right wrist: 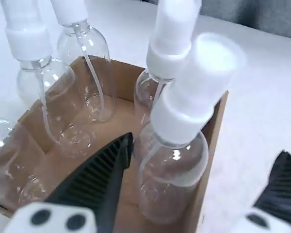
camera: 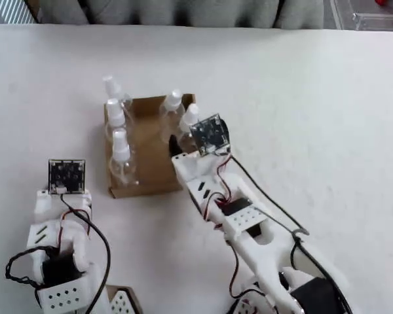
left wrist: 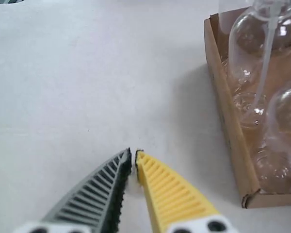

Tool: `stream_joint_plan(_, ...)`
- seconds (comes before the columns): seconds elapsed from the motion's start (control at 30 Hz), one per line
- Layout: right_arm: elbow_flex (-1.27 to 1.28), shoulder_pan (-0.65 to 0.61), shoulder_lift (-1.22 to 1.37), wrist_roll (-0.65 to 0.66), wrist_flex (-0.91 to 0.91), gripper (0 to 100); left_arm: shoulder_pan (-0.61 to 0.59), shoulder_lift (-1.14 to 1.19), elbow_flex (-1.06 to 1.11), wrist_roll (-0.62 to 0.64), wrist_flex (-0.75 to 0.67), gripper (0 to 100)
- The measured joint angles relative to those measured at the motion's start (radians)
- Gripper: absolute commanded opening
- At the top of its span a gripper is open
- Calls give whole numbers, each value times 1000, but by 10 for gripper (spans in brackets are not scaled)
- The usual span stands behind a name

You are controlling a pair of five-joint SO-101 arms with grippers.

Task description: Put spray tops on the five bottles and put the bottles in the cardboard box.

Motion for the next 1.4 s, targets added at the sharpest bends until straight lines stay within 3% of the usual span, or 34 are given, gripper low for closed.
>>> stream_joint_plan(0.43,247,-5,-460,0,0,373,0,0,0,0,0,20)
stream_joint_plan(0.63,419,-5,-781,0,38,187,0,0,0,0,0,20)
stream_joint_plan(0.83,446,-3,-1092,0,304,10,0,0,0,0,0,20)
stream_joint_plan(1.03,446,104,-1376,0,654,15,43,0,0,0,23,20)
stream_joint_plan(1.4,473,328,-1376,0,1046,15,64,0,0,-6,63,20)
